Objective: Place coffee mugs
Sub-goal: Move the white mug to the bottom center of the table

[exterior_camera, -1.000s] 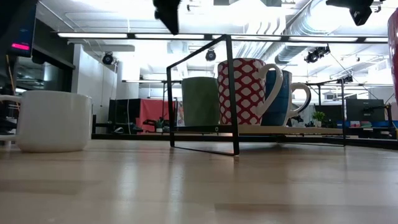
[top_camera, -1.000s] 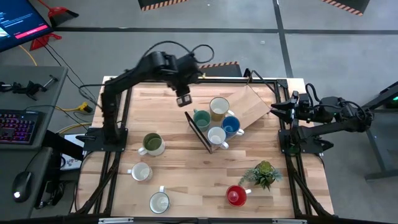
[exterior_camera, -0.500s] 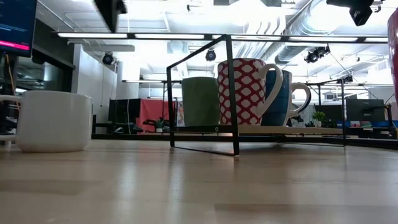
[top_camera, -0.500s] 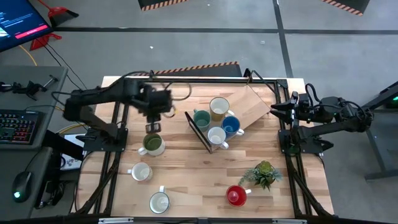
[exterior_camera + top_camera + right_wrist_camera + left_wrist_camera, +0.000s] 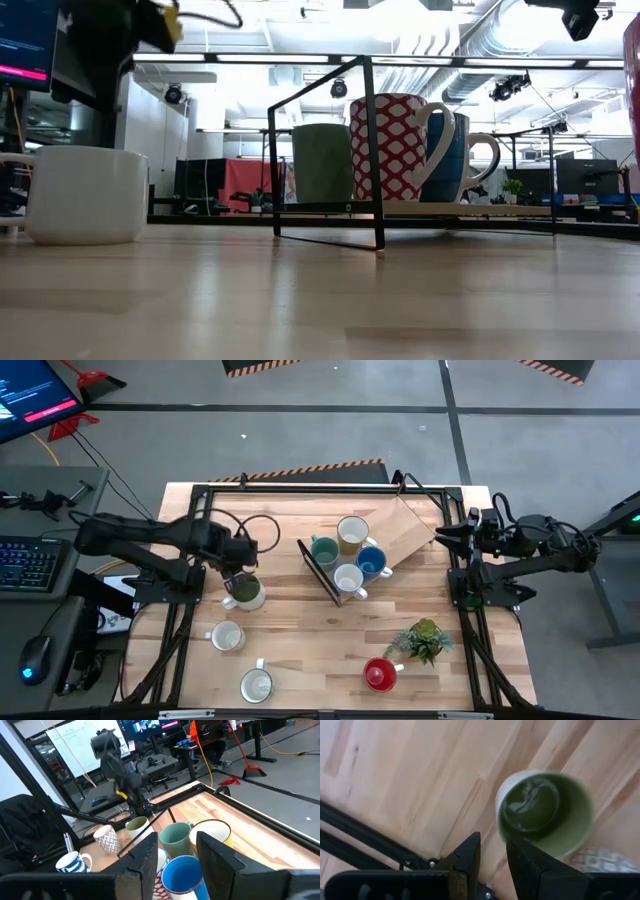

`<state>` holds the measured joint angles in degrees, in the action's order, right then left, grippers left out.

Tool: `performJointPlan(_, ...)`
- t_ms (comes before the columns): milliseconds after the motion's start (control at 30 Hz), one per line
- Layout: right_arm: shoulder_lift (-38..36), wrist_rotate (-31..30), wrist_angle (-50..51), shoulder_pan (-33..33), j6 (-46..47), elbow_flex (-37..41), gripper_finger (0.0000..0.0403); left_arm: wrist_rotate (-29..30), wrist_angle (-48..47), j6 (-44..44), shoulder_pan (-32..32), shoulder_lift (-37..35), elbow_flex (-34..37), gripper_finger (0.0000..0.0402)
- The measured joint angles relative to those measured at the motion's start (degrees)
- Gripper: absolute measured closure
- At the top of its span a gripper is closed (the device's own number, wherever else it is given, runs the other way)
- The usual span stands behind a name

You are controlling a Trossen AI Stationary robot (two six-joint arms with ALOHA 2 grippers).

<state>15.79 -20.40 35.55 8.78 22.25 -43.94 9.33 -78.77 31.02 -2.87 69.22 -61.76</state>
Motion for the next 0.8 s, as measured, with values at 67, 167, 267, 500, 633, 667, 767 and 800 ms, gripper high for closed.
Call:
performJointPlan(67, 0.0, 0.0, -0.07, 0.0, 0.01, 0.0, 0.0279, -0.01, 0.49, 0.38, -0.34, 0.03, 2.33, 0.0319)
performJointPlan(167, 0.0, 0.0, -0.11, 0.0, 0.01, 0.0, 0.0279, -0.02, 3.26, 0.46, -0.33, 0.0, 5.23, 0.0319)
performJointPlan(267, 0.0, -0.02, -0.11, 0.0, 0.33, 0.0, 0.0279, -0.06, 6.66, 0.44, -0.31, 0.02, 7.85, 0.0319)
performJointPlan(500, 0.0, -0.02, -0.06, 0.0, 0.88, 0.0, 0.0279, -0.47, 13.63, 1.97, -0.31, 0.04, 13.25, 0.0319)
performJointPlan(633, 0.0, 0.38, -0.04, 0.0, 0.88, 0.0, 0.0279, -0.58, 14.03, 1.91, -0.31, 0.03, 13.62, 0.0319)
performJointPlan(667, 0.0, 0.61, -0.02, 0.0, 0.88, 0.0, 0.0279, -0.58, 14.14, 1.86, -0.31, 0.03, 13.62, 0.0319)
performJointPlan(767, 0.0, 1.59, -0.02, 0.0, 0.88, 0.0, 0.0279, -0.02, 14.2, 0.67, -0.3, 0.03, 13.62, 0.0319)
performJointPlan(800, 0.0, 1.9, 0.02, 0.0, 0.88, 0.0, 0.0279, 0.06, 14.22, 0.06, -0.29, 0.17, 13.62, 0.0319)
